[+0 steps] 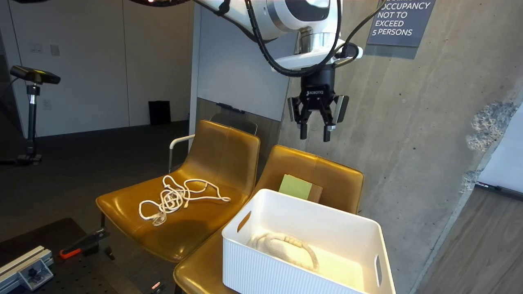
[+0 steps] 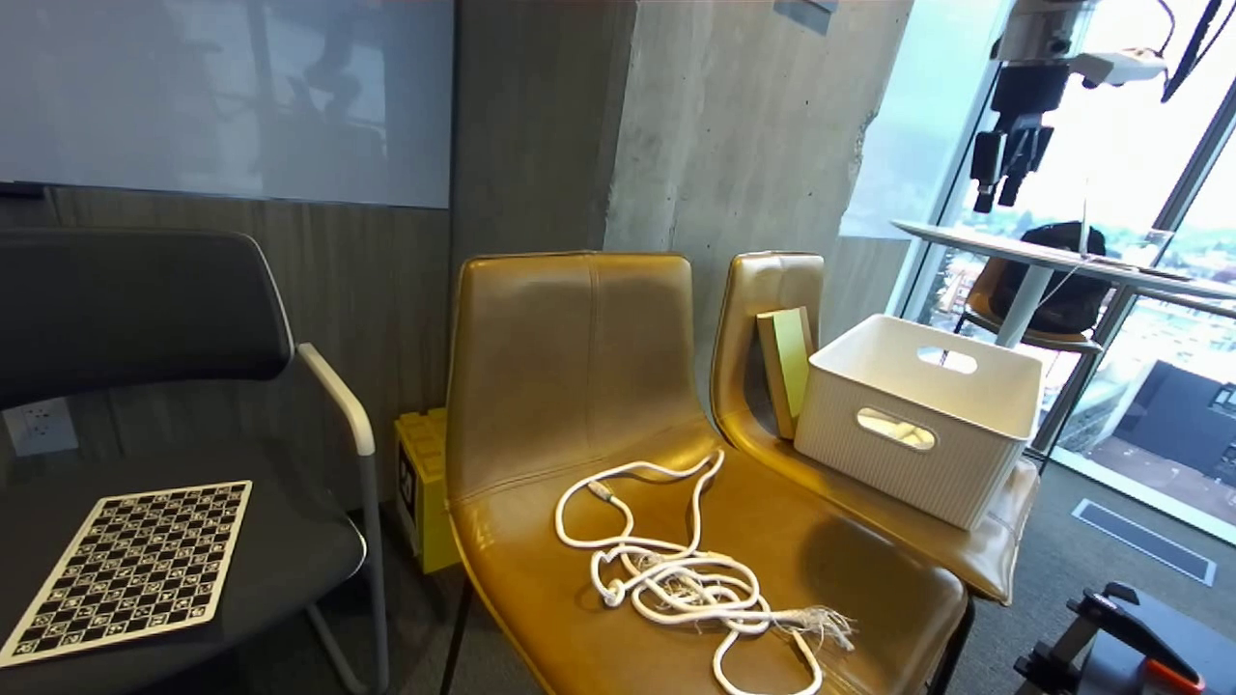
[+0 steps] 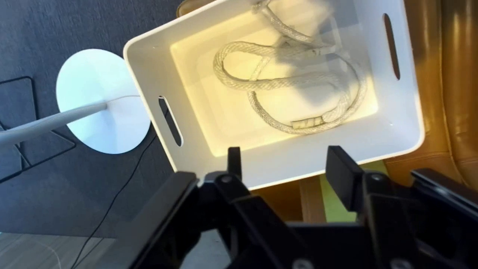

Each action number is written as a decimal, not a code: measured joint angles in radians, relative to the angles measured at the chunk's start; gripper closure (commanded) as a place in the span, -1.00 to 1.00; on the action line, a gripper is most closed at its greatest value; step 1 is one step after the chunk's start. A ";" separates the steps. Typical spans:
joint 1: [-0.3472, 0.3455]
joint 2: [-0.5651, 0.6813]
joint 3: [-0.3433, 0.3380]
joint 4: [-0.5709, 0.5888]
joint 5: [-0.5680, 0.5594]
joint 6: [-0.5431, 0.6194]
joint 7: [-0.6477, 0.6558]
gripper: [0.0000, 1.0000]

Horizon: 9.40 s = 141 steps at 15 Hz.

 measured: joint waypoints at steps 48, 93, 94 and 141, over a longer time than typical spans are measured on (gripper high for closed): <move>0.607 0.209 0.284 -0.728 -0.279 0.833 0.223 -1.00; 0.557 0.309 0.244 -0.514 -0.216 0.650 0.226 -1.00; 0.559 0.315 0.245 -0.515 -0.216 0.645 0.226 -1.00; 0.555 -0.339 0.330 -0.111 -0.250 0.059 0.102 1.00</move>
